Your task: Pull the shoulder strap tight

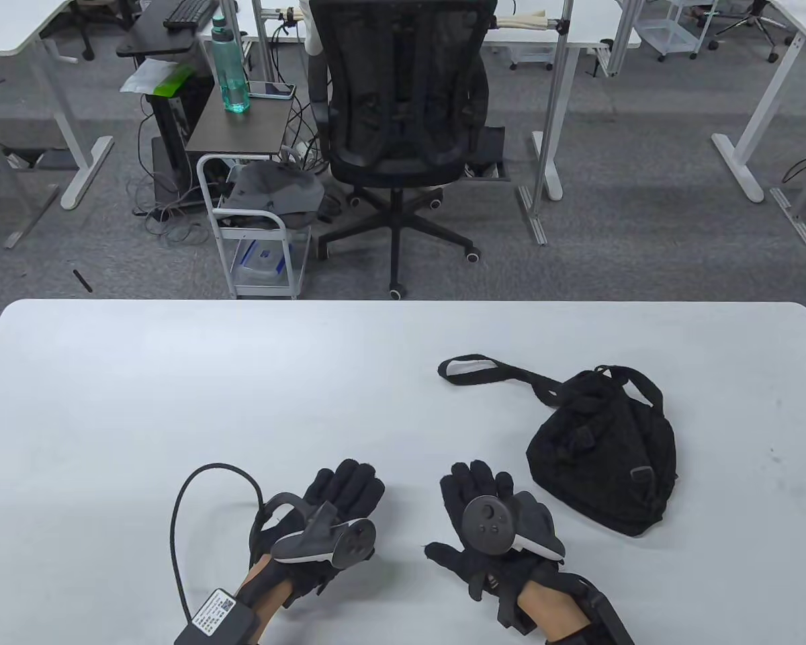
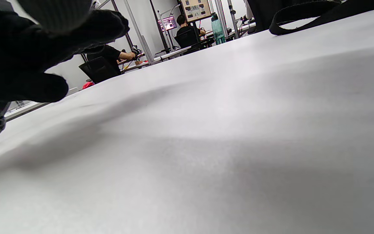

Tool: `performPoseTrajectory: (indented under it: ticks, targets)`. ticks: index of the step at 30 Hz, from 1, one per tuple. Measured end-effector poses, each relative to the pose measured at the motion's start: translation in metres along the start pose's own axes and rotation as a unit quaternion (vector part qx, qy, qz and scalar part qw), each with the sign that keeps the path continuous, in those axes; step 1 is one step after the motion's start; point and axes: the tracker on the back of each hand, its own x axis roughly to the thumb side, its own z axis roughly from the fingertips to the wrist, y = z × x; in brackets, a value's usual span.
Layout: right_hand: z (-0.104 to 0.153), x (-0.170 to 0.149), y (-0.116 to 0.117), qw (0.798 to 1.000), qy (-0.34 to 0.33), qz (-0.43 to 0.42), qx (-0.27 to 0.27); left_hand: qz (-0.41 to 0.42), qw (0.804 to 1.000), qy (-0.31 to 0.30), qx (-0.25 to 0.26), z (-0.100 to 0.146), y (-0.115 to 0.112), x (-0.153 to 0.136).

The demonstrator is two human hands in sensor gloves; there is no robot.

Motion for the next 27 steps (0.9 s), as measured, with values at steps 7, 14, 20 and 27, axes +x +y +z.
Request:
performPoseTrajectory:
  ticks: [7, 14, 20, 27]
  targets:
    - [0.005, -0.015, -0.021, 0.999, 0.029, -0.007, -0.013, -0.027, 0.999, 0.023, -0.011, 0.004, -0.001, -0.012]
    - [0.053, -0.089, -0.100, 0.972, 0.143, -0.027, -0.183, -0.013, 0.998, 0.061, -0.005, 0.011, 0.002, -0.038]
    - [0.067, -0.171, -0.095, 0.945, 0.265, -0.100, -0.164, 0.000, 0.996, 0.083, -0.030, 0.010, -0.006, -0.055]
    - [0.030, -0.195, -0.043, 0.941, 0.331, -0.073, -0.027, 0.004, 0.996, 0.084, -0.041, 0.011, -0.009, -0.056]
